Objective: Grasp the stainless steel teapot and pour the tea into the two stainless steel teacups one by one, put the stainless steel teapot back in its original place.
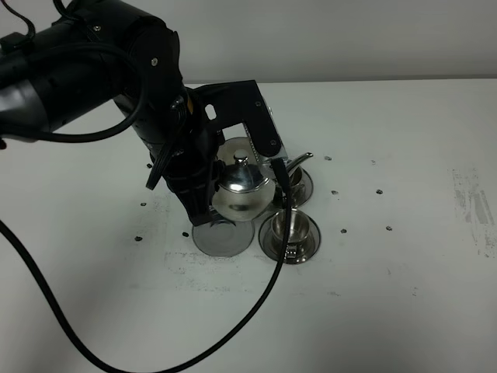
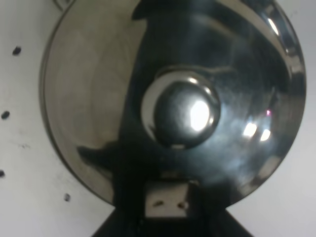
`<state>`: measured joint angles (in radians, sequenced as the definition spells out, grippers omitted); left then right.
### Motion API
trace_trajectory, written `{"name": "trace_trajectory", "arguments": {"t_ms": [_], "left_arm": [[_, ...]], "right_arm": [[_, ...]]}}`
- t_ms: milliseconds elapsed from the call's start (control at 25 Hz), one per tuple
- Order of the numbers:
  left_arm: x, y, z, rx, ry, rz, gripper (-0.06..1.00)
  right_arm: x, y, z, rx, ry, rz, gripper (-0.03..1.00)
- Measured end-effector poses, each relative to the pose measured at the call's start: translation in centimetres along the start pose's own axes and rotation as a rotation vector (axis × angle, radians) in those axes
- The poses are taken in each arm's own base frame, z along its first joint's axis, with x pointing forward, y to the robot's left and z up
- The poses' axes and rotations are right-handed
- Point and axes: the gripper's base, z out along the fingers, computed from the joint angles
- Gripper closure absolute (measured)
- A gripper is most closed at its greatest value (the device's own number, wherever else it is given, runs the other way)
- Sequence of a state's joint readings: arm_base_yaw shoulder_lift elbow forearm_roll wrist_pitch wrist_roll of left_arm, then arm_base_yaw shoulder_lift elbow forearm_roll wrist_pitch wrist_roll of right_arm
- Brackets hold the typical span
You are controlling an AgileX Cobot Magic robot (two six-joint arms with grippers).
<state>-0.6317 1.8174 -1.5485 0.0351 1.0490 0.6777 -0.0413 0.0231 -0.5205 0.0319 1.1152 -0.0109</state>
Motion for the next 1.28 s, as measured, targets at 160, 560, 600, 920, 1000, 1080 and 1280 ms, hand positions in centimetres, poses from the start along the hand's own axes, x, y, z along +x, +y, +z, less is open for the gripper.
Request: {"name": "trace_trajectory", "arguments": {"t_ms": [160, 560, 600, 920, 1000, 1080, 1280], "left_arm": [[0.2, 0.8, 0.7, -0.008, 0.019, 0.088, 0.74], [2.5, 3.5, 0.8, -0.055, 0.050, 0.246, 0.74], [2.7, 3.8, 0.8, -0.063, 0.050, 0.260, 0.74], [2.8, 6.7, 2.4, -0.118, 0.037, 0.301, 0.74], [2.4, 7.2, 3.4, -0.112, 0.043, 0.305, 0.74], [2.0, 7.8, 4.1, -0.116, 0.055, 0.312, 0.74], [1.6, 9.0, 5.4, -0.131, 0.102, 0.339, 0.74]], "right_arm": [[0.0, 0.0, 0.0, 0.000, 0.000, 0.000, 0.53], [0.0, 0.0, 0.0, 0.000, 0.000, 0.000, 0.53], [0.0, 0.0, 0.0, 0.000, 0.000, 0.000, 0.53], [0.0, 0.0, 0.0, 0.000, 0.000, 0.000, 0.53], [0.0, 0.0, 0.0, 0.000, 0.000, 0.000, 0.53], [0.0, 0.0, 0.0, 0.000, 0.000, 0.000, 0.53], [0.0, 0.0, 0.0, 0.000, 0.000, 0.000, 0.53]]}}
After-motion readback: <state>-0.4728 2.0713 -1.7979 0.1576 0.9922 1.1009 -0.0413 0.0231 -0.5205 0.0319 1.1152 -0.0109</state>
